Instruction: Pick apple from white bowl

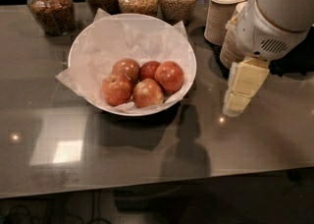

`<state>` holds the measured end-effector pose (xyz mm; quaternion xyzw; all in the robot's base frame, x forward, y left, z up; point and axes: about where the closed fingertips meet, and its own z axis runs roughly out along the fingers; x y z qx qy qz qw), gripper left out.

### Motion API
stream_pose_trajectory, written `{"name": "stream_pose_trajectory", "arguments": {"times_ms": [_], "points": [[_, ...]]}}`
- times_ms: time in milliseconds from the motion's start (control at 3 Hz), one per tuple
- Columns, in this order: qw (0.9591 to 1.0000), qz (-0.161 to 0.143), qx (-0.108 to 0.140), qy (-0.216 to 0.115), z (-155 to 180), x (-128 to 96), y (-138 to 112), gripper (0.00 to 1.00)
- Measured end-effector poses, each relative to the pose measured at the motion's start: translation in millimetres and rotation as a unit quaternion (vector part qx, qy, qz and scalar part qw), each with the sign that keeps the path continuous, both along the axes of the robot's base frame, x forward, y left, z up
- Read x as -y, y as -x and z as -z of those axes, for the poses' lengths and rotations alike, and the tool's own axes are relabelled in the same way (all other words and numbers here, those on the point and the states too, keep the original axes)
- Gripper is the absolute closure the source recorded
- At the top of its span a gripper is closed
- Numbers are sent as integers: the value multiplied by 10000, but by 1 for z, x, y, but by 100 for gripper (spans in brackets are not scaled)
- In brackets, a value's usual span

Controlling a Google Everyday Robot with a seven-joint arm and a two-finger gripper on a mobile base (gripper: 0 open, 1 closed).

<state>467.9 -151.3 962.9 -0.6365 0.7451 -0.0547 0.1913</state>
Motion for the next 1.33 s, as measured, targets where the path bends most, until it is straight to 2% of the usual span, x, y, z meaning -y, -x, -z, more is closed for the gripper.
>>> {"name": "stream_pose_trajectory", "arguments": {"times_ms": [333,667,1000,1333], "points": [[9996,-264,-12,9,3,-18,-10,0],[9996,-269,-12,8,3,-18,-10,0],[9993,-256,90,-274,4,-21,-20,0],[9940,-401,274,-980,3,-27,-41,0]]}}
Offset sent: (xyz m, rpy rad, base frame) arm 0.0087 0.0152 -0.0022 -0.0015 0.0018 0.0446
